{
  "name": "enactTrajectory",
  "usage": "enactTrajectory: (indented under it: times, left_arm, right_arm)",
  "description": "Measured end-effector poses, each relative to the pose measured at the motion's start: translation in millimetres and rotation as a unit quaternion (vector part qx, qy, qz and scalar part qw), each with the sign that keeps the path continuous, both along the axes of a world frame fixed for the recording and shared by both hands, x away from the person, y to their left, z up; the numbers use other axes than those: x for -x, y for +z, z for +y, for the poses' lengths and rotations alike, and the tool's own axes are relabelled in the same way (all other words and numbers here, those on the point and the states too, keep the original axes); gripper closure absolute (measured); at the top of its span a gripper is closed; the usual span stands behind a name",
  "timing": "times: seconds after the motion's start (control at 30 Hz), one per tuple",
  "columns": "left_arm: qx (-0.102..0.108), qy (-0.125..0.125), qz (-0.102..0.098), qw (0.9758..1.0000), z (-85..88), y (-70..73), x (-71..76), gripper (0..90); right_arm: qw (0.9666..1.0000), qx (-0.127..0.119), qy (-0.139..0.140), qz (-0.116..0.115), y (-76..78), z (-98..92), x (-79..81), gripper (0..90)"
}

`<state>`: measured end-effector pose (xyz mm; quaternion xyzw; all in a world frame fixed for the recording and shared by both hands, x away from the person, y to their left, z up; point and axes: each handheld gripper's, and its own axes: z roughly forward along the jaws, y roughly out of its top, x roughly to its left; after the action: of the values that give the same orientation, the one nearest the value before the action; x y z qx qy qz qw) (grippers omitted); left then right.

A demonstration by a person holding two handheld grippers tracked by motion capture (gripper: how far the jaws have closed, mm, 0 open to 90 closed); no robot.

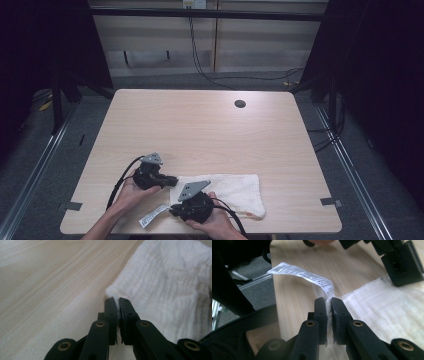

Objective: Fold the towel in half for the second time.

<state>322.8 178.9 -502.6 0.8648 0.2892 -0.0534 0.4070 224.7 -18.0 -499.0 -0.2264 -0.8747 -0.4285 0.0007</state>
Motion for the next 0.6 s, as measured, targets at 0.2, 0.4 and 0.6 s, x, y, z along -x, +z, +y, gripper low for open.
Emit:
enactTrajectory:
  times: [0.2,0.4,0.6]
  left_arm:
    - [0.042,0.013,0.014,0.9989,8.4,6.0,-3.5,85.8]
    - [0.059,0.022,0.014,0.9979,11.7,12.2,-5.0,85.7]
    - [0.072,0.030,0.009,0.9969,18.1,19.1,-3.3,85.7]
  right_arm:
    - [0.9999,-0.014,0.000,0.010,6.0,-2.1,-1.1,83.5]
    - [0.9993,-0.032,-0.001,0.016,13.0,-2.6,-5.3,83.5]
    - [0.9991,-0.041,-0.005,0.011,20.5,-0.9,-3.8,83.6]
